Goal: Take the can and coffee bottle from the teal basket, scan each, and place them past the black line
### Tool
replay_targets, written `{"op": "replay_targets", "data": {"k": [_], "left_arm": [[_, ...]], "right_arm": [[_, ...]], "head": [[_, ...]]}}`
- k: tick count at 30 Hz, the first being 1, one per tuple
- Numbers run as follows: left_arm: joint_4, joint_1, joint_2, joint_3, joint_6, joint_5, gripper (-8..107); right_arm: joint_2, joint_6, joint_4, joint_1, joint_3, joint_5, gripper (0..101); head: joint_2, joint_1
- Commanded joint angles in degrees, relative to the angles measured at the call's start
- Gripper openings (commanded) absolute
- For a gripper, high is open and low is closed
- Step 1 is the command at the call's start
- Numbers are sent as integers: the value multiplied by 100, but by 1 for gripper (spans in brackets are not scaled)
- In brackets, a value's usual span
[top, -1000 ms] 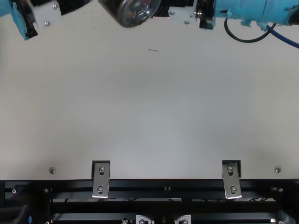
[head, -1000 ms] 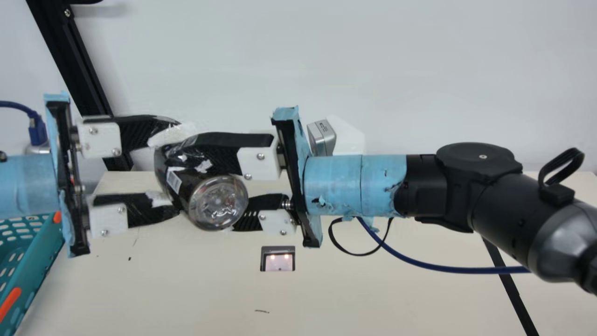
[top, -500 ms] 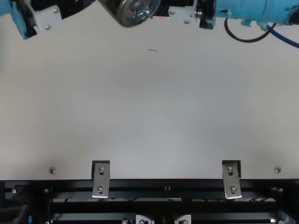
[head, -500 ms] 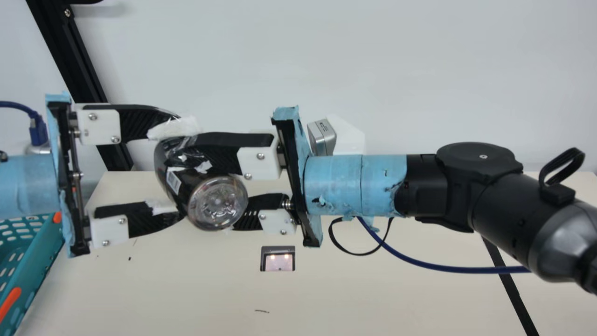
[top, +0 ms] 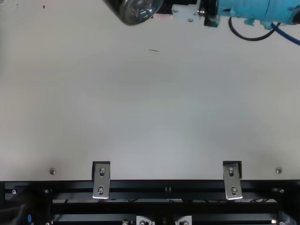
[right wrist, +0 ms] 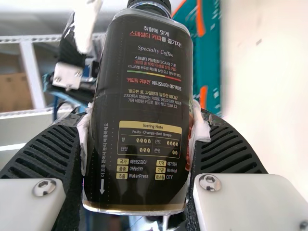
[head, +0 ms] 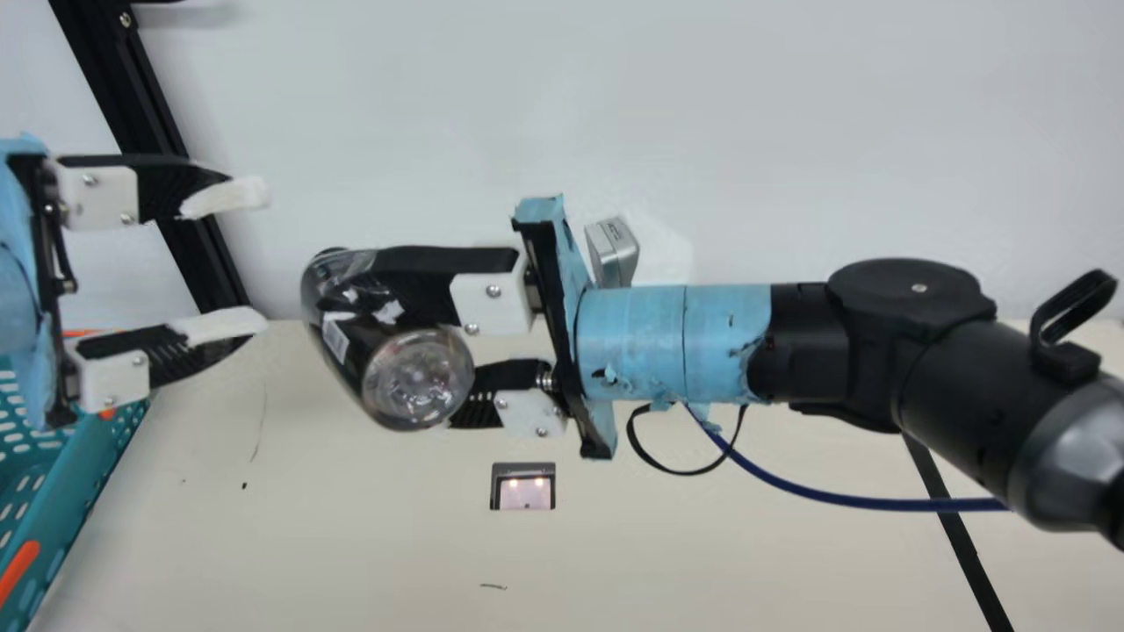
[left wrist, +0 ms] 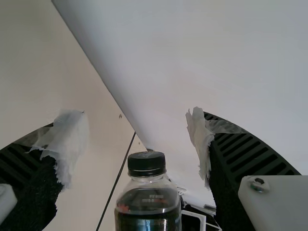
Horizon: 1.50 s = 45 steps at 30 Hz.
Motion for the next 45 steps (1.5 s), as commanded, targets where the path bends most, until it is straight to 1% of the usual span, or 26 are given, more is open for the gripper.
{"op": "replay_targets", "data": {"k": [1, 4, 7, 12, 18, 21, 23, 26, 28, 29, 31, 34, 36, 37, 42, 45], "left_arm": [[0, 0, 0, 0, 0, 0, 90], [0, 0, 0, 0, 0, 13, 90], [0, 0, 0, 0, 0, 10, 90], [0, 0, 0, 0, 0, 10, 90], [0, 0, 0, 0, 0, 10, 90], [0, 0, 0, 0, 0, 10, 90], [0, 0, 0, 0, 0, 10, 90], [0, 0, 0, 0, 0, 10, 90], [0, 0, 0, 0, 0, 10, 90], [0, 0, 0, 0, 0, 10, 90], [0, 0, 0, 0, 0, 10, 90], [0, 0, 0, 0, 0, 10, 90], [0, 0, 0, 0, 0, 10, 90], [0, 0, 0, 0, 0, 10, 90], [0, 0, 0, 0, 0, 10, 90], [0, 0, 0, 0, 0, 10, 90]], "right_arm": [[-114, 91, -408, 8, -32, -309, 0], [-324, 253, -988, 53, -57, -790, 0], [-542, 513, -1676, 163, -71, -1295, 0], [-815, 1114, -2675, 462, -53, -2071, 0], [-967, 2319, -4035, 1089, 71, -3002, 0], [-971, 3049, -4817, 1413, 195, -3401, 0], [-963, 3591, -5351, 1592, 291, -3603, 0], [-951, 4230, -5916, 1814, 417, -3766, 0], [-954, 4494, -6134, 1997, 342, -3675, 0], [-950, 3916, -5620, 1864, 419, -3694, 0], [-950, 4250, -5911, 1993, 354, -3700, 0], [-956, 4506, -6148, 2012, 346, -3691, 0], [-956, 4506, -6149, 2012, 346, -3686, 0], [-953, 4361, -6022, 1971, 354, -3681, 0], [-833, 4216, -6623, 1805, 363, -3546, 0], [-710, 4246, -7190, 1739, 458, -3482, 0]], "head": [[10, -154], [10, -154], [10, -154], [10, -154], [10, -154], [10, -154], [10, -154], [10, -154], [10, -154], [10, -154], [10, -154], [10, -154], [10, -154], [10, -154], [10, -154], [10, -154]]}}
